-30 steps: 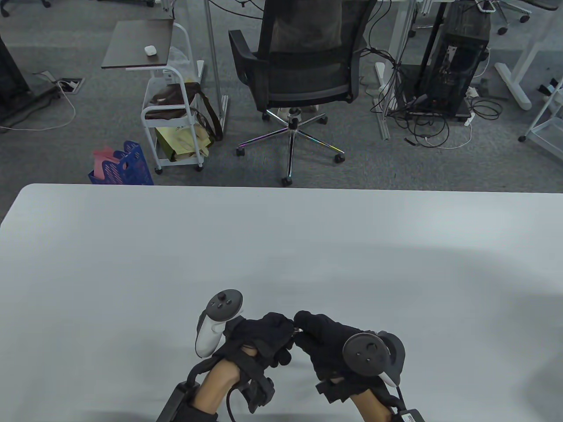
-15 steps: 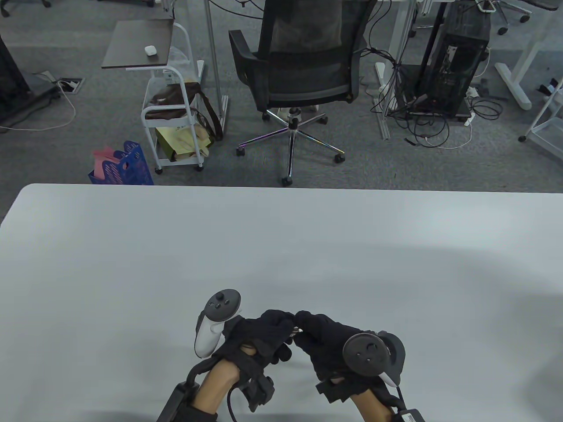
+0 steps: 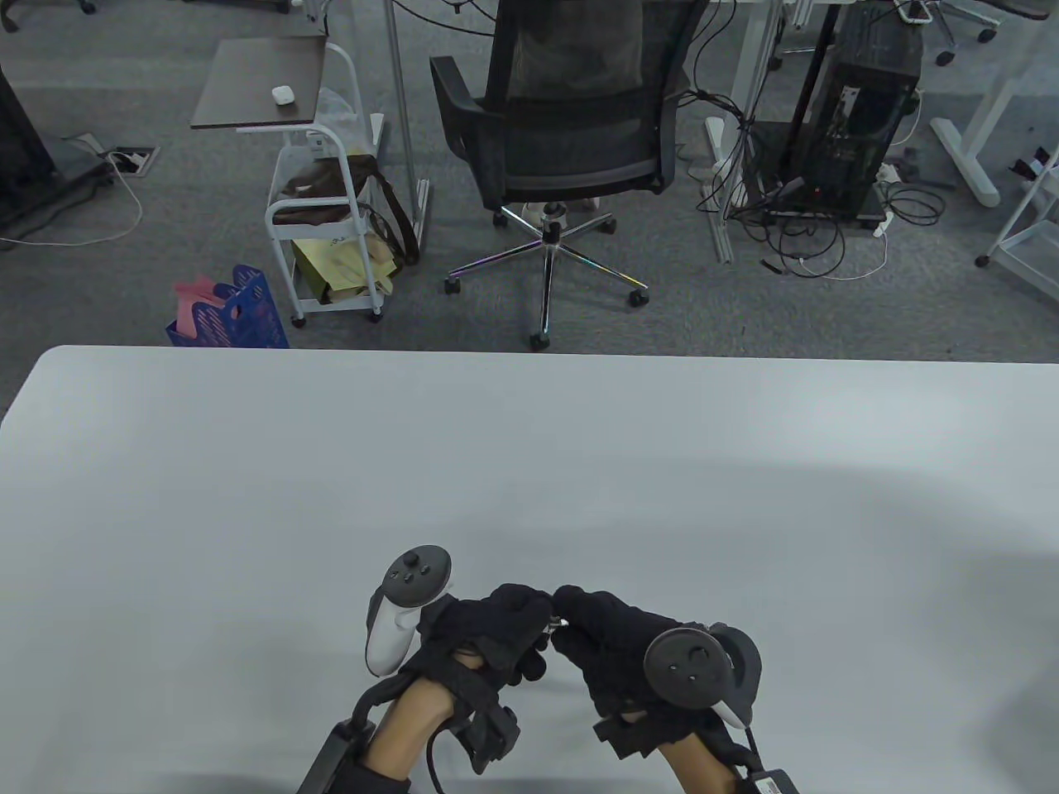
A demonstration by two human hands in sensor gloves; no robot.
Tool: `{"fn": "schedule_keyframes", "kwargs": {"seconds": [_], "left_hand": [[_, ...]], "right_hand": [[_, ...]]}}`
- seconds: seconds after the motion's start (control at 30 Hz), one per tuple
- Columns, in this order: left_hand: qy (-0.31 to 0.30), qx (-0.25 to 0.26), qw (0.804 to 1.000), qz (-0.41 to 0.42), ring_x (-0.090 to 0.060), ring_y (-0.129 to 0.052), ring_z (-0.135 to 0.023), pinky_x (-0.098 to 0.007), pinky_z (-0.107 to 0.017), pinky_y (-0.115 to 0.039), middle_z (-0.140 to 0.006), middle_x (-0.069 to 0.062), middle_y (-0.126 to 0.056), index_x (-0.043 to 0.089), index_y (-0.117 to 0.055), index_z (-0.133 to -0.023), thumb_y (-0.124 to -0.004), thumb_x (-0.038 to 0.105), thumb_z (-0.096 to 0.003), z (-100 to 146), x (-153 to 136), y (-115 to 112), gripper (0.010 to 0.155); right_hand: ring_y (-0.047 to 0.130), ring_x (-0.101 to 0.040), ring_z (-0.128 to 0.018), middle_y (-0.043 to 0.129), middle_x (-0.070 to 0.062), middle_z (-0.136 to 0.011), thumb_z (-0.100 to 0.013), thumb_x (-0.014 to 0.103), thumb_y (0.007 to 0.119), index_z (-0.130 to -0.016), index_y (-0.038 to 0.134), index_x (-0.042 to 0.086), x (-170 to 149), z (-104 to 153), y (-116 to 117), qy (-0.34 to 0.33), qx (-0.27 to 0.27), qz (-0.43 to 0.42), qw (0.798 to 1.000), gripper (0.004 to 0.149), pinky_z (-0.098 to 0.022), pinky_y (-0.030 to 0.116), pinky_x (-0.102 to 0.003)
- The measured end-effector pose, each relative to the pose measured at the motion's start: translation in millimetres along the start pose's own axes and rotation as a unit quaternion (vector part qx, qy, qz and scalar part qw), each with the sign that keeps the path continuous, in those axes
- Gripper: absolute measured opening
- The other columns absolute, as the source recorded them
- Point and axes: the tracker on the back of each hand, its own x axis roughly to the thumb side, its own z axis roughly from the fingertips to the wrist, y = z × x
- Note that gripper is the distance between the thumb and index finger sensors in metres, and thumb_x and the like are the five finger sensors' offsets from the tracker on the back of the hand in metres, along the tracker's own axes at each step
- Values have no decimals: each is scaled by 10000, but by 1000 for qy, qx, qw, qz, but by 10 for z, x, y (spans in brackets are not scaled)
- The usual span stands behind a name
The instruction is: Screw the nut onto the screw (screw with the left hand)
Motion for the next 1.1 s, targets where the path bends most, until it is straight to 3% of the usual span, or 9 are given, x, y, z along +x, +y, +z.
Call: {"fn": "schedule_keyframes", "kwargs": {"seconds": [0.23, 0.3, 0.47, 0.6, 0.7, 0.77, 0.83, 1.03, 1.1], "left_hand": [[-9, -54, 998, 23, -421, -888, -526, -568, -411, -713, -830, -293, -728, 35, -633, -914, -689, 374, -451, -15, 19, -21, 576], [-9, -40, 999, 28, -427, -886, -537, -568, -418, -713, -844, -301, -720, 41, -593, -966, -671, 439, -451, -10, 3, -13, 656], [-5, -23, 1000, 8, -449, -922, -457, -588, -366, -731, -765, -320, -808, 5, -746, -850, -688, 412, -444, -14, 16, -17, 578], [-15, -50, 999, 9, -426, -894, -511, -572, -402, -716, -812, -298, -745, 23, -659, -893, -689, 361, -449, -17, 39, -25, 559], [-13, -42, 999, 21, -431, -885, -543, -572, -422, -711, -844, -302, -720, 39, -604, -958, -668, 424, -453, -12, 15, -18, 637], [-5, -16, 1000, 7, -448, -901, -512, -584, -403, -719, -814, -319, -759, 17, -663, -930, -673, 451, -443, -5, 3, -13, 653], [-8, -25, 1000, 7, -458, -920, -471, -594, -375, -728, -774, -325, -804, 3, -745, -862, -685, 429, -443, -15, 9, -17, 601], [-14, -51, 999, 6, -427, -876, -545, -574, -425, -705, -834, -294, -716, 26, -626, -915, -690, 355, -452, -15, 39, -33, 571], [-15, -50, 998, 19, -422, -862, -575, -570, -446, -698, -855, -287, -693, 54, -588, -949, -672, 415, -454, -14, 16, -29, 618]], "right_hand": [[1172, -96, -301, 1043, -36, -608, -306, 360, 944, -740, 890, 201, 4, 0, -5, -2, 0, 0, 1000, 465, -303, 1032, -350], [1172, -94, -302, 1043, -34, -609, -307, 360, 943, -740, 890, 201, -3, -1, -5, 1, 1, -5, 1000, 464, -304, 1031, -349], [1171, -96, -302, 1043, -33, -609, -308, 357, 942, -740, 890, 201, -5, 1, -7, 0, -3, 4, 1000, 463, -304, 1031, -349], [1172, -97, -303, 1043, -35, -609, -307, 357, 943, -741, 890, 200, 1, 2, -11, 0, -2, -4, 1000, 464, -304, 1031, -350], [1172, -97, -302, 1043, -35, -608, -307, 358, 944, -739, 891, 199, -6, 2, -10, 2, -4, -8, 1000, 463, -304, 1031, -351], [1172, -98, -302, 1044, -35, -608, -307, 358, 944, -740, 890, 199, -8, 5, -9, 4, -4, -11, 1000, 465, -303, 1031, -350], [1172, -96, -301, 1043, -35, -608, -306, 357, 944, -739, 892, 199, -7, 4, -12, 3, -6, -5, 1000, 464, -303, 1031, -350], [1172, -99, -303, 1043, -36, -608, -309, 358, 942, -742, 889, 197, 3, 4, -14, 0, -3, -2, 1000, 465, -303, 1031, -351], [1172, -99, -301, 1044, -37, -607, -307, 358, 944, -740, 891, 196, -4, 2, -22, 3, -6, -10, 1000, 464, -303, 1031, -352]]}}
